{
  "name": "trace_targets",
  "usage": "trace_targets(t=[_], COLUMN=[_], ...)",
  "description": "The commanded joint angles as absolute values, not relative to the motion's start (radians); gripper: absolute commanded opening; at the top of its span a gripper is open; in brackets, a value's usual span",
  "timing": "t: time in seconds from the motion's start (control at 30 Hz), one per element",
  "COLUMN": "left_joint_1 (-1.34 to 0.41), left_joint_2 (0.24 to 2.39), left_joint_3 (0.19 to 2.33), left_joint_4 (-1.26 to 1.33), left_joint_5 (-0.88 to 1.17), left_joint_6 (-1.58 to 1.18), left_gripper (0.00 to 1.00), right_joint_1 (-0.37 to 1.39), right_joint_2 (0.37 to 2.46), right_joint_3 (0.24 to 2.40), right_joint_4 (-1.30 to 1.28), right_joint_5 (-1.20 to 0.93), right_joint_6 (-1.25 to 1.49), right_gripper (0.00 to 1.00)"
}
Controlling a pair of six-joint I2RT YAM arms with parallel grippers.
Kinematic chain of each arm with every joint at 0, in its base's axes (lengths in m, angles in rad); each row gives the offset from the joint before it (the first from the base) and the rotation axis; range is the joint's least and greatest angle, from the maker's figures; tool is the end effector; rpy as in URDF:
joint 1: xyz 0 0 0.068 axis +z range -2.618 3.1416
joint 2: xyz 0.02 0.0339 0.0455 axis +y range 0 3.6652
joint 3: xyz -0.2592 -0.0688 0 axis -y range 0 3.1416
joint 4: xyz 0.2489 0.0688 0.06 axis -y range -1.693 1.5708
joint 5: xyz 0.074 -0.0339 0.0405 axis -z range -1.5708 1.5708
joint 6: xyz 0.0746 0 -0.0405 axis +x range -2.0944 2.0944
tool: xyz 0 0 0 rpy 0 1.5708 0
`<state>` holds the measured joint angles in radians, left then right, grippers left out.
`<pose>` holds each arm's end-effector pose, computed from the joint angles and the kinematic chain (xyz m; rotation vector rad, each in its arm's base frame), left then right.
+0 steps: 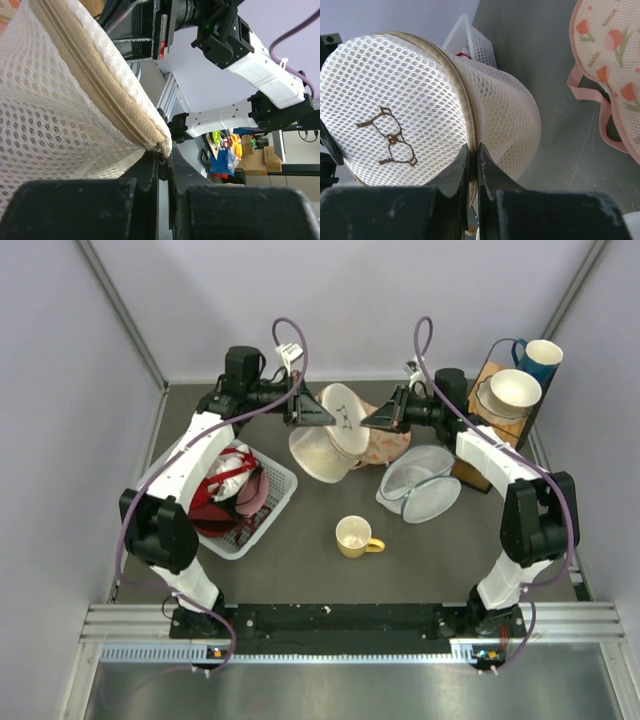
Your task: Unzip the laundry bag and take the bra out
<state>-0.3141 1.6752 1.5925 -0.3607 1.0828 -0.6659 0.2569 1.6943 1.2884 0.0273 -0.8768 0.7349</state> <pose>0.3586 -0.1858 0.3638 0.4037 2.1295 -1.6777 0.3891 0.1615 0.2826 -0.1452 2.1032 1.4770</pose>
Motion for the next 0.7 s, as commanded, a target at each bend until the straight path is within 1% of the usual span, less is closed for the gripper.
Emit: trace_targets(t=[0.0,0.07,0.1,0.13,0.17,0.2,0.23,0.27,0.3,0.37,0.4,0.43,0.53,0.67], left_joint_1=[-0.318,-0.316,-0.313,-0.313,-0.313,-0.313,-0.31,-0.304,-0.302,-0.302,-0.304,-0.304,-0.324,-0.347], left_joint_2=[1.736,1.744,1.74,1.73,1.717,1.676,1.654,1.602,1.573,1.485,1.459,1.442,1.404,1.371], left_joint_3=[1.687,1.738,1.75,1.755,1.749,1.74,1.711,1.691,1.663,1.545,1.496,1.406,1.274,1.155], left_joint_4=[-0.388,-0.475,-0.494,-0.509,-0.526,-0.532,-0.535,-0.538,-0.525,-0.473,-0.371,-0.329,-0.179,-0.04], left_joint_5=[1.013,0.889,0.847,0.806,0.719,0.675,0.625,0.532,0.482,0.44,0.454,0.471,0.523,0.545], left_joint_6=[-0.615,-0.611,-0.612,-0.615,-0.621,-0.644,-0.658,-0.679,-0.728,-0.79,-0.864,-0.906,-1.029,-1.149], left_gripper=[0.01,0.23,0.52,0.65,0.74,0.83,0.95,0.97,0.99,0.99,0.99,0.99,0.99,0.99], right_joint_1=[0.278,0.278,0.279,0.281,0.279,0.279,0.281,0.281,0.281,0.284,0.284,0.285,0.291,0.302], right_joint_2=[1.605,1.58,1.569,1.56,1.542,1.534,1.529,1.523,1.52,1.516,1.516,1.516,1.535,1.543], right_joint_3=[1.272,1.25,1.221,1.207,1.192,1.172,1.164,1.158,1.151,1.151,1.147,1.147,1.16,1.163], right_joint_4=[0.12,0.147,0.165,0.188,0.23,0.239,0.256,0.276,0.287,0.291,0.296,0.296,0.305,0.292], right_joint_5=[-0.879,-0.817,-0.79,-0.764,-0.709,-0.68,-0.655,-0.609,-0.595,-0.549,-0.542,-0.532,-0.531,-0.516], right_joint_6=[0.782,0.837,0.865,0.894,0.944,0.965,0.98,1.011,1.02,1.04,1.045,1.049,1.061,1.068], right_gripper=[0.0,0.0,0.0,0.0,0.0,0.0,0.0,0.0,0.0,0.0,0.0,0.0,0.0,0.0])
